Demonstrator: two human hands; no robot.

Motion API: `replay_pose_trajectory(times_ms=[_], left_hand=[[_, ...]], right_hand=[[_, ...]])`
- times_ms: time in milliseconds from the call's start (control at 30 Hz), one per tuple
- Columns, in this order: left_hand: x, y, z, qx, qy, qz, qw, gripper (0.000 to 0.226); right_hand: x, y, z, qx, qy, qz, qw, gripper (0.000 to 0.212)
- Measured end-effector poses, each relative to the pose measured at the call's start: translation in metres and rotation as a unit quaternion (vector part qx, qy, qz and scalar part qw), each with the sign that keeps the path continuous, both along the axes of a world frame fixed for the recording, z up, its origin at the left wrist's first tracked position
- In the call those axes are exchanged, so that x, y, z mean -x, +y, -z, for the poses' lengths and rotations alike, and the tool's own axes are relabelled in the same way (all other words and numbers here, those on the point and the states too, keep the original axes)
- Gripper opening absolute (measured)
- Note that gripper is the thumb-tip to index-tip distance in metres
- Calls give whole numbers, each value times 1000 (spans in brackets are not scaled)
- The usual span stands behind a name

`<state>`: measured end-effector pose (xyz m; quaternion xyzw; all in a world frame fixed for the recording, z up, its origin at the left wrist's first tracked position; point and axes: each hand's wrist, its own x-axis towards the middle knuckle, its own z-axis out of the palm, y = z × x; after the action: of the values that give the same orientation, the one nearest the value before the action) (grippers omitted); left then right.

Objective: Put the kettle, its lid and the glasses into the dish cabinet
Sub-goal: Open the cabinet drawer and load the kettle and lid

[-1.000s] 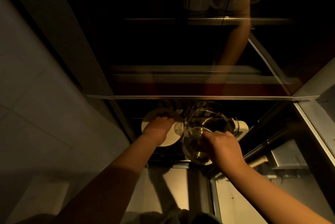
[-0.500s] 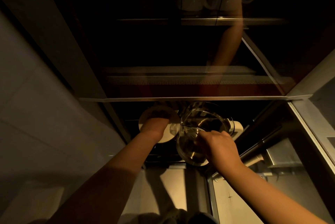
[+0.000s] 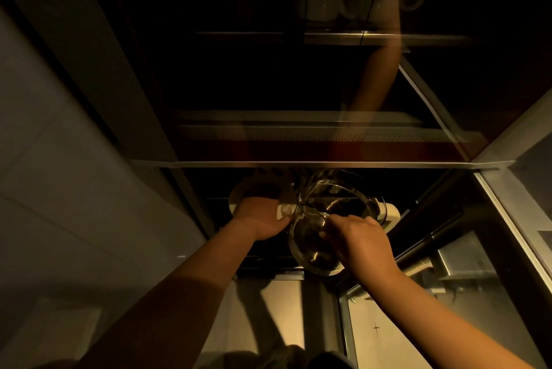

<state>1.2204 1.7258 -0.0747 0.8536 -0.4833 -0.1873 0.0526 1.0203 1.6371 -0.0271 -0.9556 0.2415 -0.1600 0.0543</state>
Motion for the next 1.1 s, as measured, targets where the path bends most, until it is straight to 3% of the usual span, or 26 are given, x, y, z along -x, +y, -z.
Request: replay_pose_trajectory(times_ms=[167,433,533,733,900,1100], left_hand=[[-2,0,2,-51,-42,39,997,49],[7,12,22,-32,-128,51,990,55],[11,20,30,29,-158,49,986,50],[17,35,32,134,-121,43,983,72],[13,39,26,195,-155,63,966,78],[13,40,30,145,-124,58,980,75]], right_hand=[[2,-4,1,17,4,-1,1000,32],[5,-8,2,-6,8,9,1000,25],[5,-11,3,-21,14,7,1000,16],[4,-8,-5,-8,29,-14,999,23],[3,-11,-2,-32,61,-21,997,8],[2,-10,-5,-40,73,-9,996,7]])
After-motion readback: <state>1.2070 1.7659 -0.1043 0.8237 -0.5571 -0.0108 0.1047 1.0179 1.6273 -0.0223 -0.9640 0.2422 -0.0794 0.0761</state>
